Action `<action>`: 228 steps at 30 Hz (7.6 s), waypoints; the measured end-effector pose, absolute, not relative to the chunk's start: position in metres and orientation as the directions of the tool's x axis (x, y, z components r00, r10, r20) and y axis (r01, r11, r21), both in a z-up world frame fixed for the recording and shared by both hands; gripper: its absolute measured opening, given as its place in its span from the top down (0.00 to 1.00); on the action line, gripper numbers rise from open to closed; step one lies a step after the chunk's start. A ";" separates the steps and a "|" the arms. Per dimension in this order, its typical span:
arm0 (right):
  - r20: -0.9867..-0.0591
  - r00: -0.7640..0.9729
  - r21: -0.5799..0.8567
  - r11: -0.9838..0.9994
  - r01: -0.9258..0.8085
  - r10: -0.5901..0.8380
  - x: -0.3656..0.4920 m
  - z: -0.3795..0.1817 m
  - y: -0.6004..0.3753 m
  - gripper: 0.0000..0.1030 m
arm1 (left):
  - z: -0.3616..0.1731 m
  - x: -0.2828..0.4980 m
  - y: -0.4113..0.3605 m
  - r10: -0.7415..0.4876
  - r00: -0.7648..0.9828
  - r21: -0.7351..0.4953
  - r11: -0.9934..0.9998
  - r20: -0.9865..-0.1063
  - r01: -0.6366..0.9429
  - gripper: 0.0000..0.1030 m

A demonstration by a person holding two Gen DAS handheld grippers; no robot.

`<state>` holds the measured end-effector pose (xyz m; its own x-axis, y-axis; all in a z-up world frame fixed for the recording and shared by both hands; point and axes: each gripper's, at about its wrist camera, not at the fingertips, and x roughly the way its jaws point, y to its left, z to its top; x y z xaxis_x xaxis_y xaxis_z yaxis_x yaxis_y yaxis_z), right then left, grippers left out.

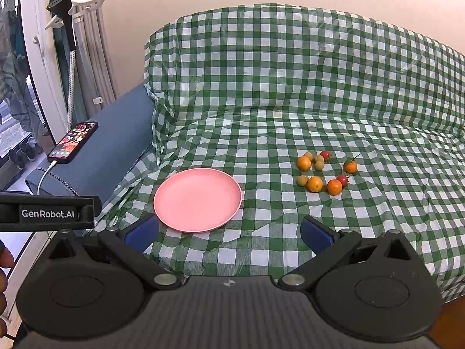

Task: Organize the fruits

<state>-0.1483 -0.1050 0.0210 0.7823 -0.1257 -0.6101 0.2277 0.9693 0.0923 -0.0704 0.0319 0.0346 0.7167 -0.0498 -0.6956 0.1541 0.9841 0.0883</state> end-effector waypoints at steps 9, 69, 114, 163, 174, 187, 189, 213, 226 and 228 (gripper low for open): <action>-0.583 0.803 0.094 0.970 0.223 -0.128 -0.149 0.019 -0.106 0.01 | 0.032 -0.071 0.031 -0.050 0.716 0.090 0.984 -0.696 0.157 0.00; -0.717 0.580 0.021 0.820 0.573 -0.387 0.091 -0.183 -0.403 0.01 | -0.157 0.223 -0.309 -0.147 0.434 0.107 0.855 -0.889 0.507 0.00; -0.702 0.575 0.060 0.770 0.635 -0.419 0.076 -0.182 -0.413 0.61 | -0.149 0.237 -0.311 -0.228 0.315 -0.014 0.829 -0.921 0.559 0.09; -0.615 0.778 0.141 0.954 0.265 -0.125 -0.071 -0.046 -0.196 0.62 | -0.048 0.031 -0.011 -0.196 0.427 -0.070 0.954 -0.883 0.292 0.57; -0.566 0.815 0.084 0.975 0.204 -0.121 -0.111 -0.012 -0.133 0.62 | -0.020 -0.016 0.039 -0.240 0.513 -0.114 0.957 -0.824 0.265 0.57; -0.541 0.830 0.032 0.983 0.181 -0.135 -0.119 -0.003 -0.115 0.62 | -0.008 -0.017 0.054 -0.250 0.537 -0.135 0.960 -0.806 0.245 0.57; -0.547 0.827 0.030 0.985 0.172 -0.128 -0.115 -0.004 -0.116 0.62 | -0.009 -0.012 0.054 -0.241 0.533 -0.127 0.962 -0.811 0.243 0.57; -0.668 0.743 0.119 0.983 0.138 -0.023 0.025 -0.057 -0.154 0.62 | -0.083 0.134 -0.004 -0.189 0.414 -0.094 0.966 -0.890 0.240 0.57; -0.747 0.664 0.122 0.986 0.110 0.018 0.090 -0.104 -0.164 0.62 | -0.134 0.195 -0.032 -0.153 0.349 -0.058 0.962 -0.925 0.267 0.57; -0.754 0.656 0.115 0.987 0.109 0.016 0.095 -0.108 -0.166 0.62 | -0.141 0.199 -0.035 -0.150 0.336 -0.058 0.962 -0.930 0.268 0.57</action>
